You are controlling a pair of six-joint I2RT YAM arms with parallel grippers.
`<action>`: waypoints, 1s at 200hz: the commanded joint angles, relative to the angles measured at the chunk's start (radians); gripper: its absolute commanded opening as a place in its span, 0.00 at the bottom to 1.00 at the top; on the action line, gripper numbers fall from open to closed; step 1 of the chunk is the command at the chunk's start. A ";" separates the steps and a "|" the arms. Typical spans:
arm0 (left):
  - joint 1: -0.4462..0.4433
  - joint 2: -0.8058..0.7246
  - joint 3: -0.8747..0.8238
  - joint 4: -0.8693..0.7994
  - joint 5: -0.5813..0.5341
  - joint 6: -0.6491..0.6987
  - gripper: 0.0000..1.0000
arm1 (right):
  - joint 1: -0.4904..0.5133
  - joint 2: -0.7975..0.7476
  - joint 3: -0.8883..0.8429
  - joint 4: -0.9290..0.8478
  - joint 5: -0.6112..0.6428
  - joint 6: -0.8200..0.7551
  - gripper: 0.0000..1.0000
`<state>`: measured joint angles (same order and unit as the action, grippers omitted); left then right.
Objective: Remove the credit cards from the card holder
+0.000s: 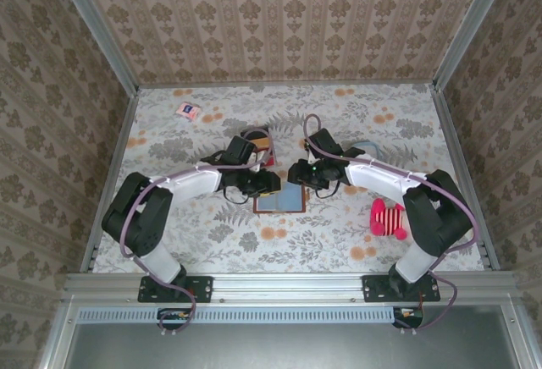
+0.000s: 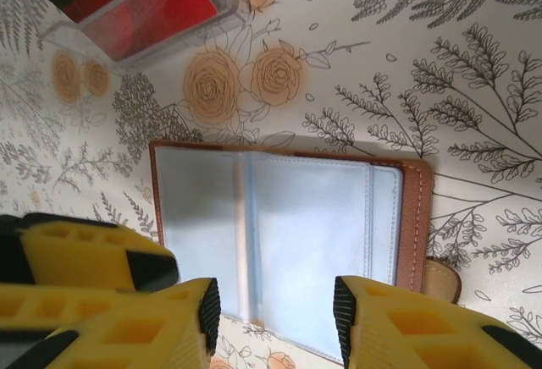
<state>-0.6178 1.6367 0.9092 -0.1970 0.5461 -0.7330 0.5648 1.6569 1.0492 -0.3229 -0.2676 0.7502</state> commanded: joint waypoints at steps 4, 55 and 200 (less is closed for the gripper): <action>0.053 -0.066 -0.063 -0.066 -0.106 -0.009 0.37 | 0.041 0.057 0.065 -0.058 -0.018 -0.052 0.45; 0.073 -0.046 -0.103 -0.021 -0.091 -0.037 0.40 | 0.070 0.178 0.129 -0.117 0.000 -0.063 0.45; 0.071 0.014 -0.086 0.014 -0.051 -0.040 0.22 | 0.070 0.266 0.135 -0.116 -0.004 -0.072 0.44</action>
<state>-0.5426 1.6360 0.8120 -0.1852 0.4751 -0.7746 0.6376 1.8824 1.1740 -0.4110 -0.2707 0.6903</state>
